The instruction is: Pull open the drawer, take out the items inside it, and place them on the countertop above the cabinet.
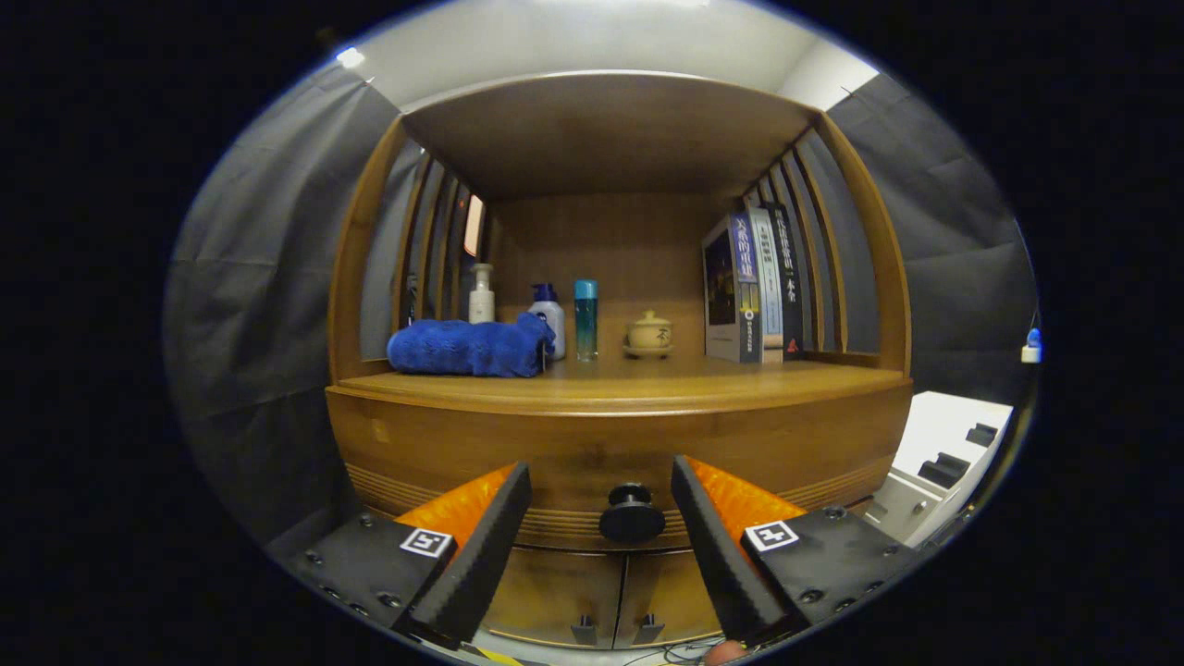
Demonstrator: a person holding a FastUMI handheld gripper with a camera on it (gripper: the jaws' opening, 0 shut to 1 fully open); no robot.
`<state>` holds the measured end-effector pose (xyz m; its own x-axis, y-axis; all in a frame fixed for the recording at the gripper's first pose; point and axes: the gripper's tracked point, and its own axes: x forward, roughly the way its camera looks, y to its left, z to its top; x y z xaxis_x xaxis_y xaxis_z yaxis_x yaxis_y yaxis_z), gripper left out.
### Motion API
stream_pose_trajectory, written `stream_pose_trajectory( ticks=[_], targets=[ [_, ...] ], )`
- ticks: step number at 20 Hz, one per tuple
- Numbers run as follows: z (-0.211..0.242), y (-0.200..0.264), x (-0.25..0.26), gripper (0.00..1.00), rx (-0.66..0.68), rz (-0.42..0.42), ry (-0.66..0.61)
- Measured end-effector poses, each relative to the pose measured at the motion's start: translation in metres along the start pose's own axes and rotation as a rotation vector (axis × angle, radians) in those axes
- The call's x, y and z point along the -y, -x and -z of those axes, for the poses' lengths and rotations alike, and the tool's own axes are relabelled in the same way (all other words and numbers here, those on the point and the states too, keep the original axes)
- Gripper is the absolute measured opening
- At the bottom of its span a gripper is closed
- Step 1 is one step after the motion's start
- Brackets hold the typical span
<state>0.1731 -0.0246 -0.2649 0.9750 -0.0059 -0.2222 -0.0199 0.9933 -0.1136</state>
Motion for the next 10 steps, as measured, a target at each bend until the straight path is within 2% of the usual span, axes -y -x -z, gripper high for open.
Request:
stream_pose_trajectory(
  ticks=[5, 10],
  targets=[
    [0.015, -0.025, 0.014, 0.83, -0.028, 0.051, 0.032],
    [0.033, -0.031, 0.016, 0.68, -0.059, 0.047, 0.028]
  ],
)
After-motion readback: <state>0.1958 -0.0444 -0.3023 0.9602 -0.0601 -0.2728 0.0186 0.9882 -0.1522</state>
